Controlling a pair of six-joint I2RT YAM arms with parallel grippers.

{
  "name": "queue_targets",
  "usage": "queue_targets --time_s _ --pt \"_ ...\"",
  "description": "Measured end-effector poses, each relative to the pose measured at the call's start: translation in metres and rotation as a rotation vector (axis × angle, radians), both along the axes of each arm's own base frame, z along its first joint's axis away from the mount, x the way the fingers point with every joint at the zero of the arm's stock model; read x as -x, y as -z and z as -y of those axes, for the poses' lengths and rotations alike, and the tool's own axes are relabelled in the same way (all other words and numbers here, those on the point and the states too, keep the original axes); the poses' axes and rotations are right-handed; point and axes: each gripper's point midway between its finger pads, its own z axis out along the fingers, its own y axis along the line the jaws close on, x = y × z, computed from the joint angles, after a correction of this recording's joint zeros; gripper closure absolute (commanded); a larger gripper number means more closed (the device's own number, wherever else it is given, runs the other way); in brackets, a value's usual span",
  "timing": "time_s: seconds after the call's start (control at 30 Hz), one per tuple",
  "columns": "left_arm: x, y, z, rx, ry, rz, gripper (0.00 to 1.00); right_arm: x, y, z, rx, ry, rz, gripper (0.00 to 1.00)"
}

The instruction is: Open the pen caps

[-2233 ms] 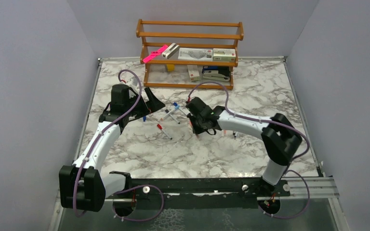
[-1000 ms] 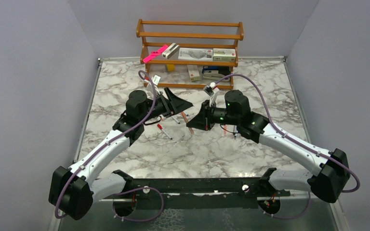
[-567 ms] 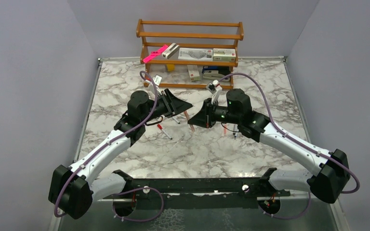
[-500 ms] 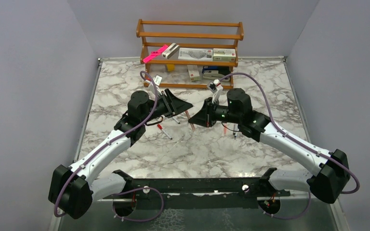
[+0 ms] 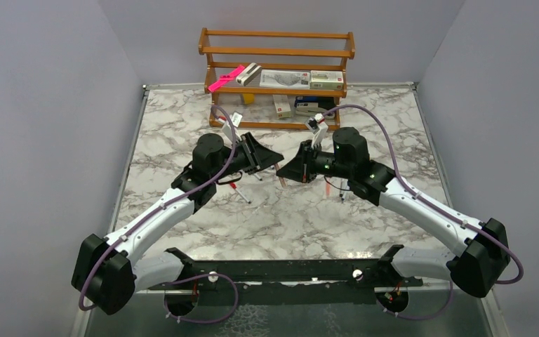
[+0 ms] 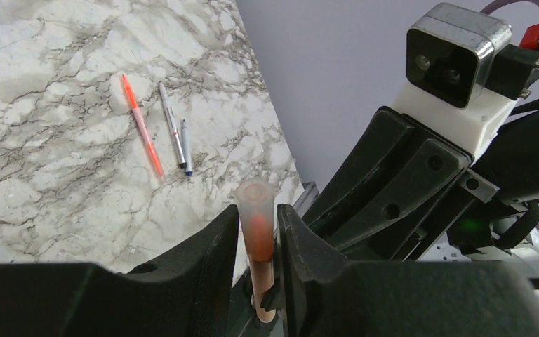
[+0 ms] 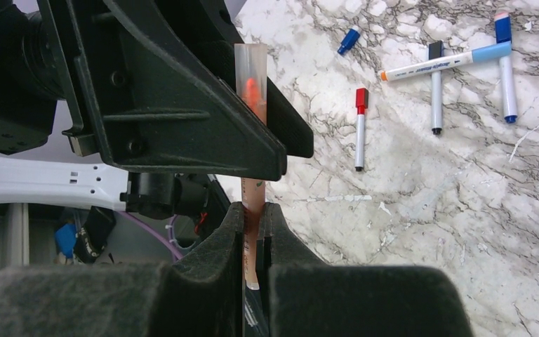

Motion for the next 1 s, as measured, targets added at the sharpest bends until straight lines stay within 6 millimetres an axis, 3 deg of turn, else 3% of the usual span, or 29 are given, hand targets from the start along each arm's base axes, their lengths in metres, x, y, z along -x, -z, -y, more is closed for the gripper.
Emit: queue_targets --time_s 0.1,0.27,0.43,0.57,1.0 --pt "0.0 0.003 0.002 -0.005 0.0 -0.005 1.0 0.0 0.0 0.0 0.0 0.001 -0.002 0.99" --pt "0.0 0.002 0.003 -0.005 -0.002 -0.002 1.0 0.001 0.003 0.001 0.007 0.0 -0.011 0.98" --pt "-0.001 0.005 0.003 -0.01 -0.006 -0.007 1.0 0.002 0.005 0.002 0.013 0.0 -0.013 0.76" --pt "-0.002 0.008 0.004 -0.016 -0.007 -0.015 1.0 0.003 0.009 0.003 0.029 -0.002 -0.02 0.67" --pt "-0.003 0.016 0.012 -0.033 0.0 -0.035 1.0 -0.007 0.034 -0.005 0.087 -0.002 -0.077 0.68"
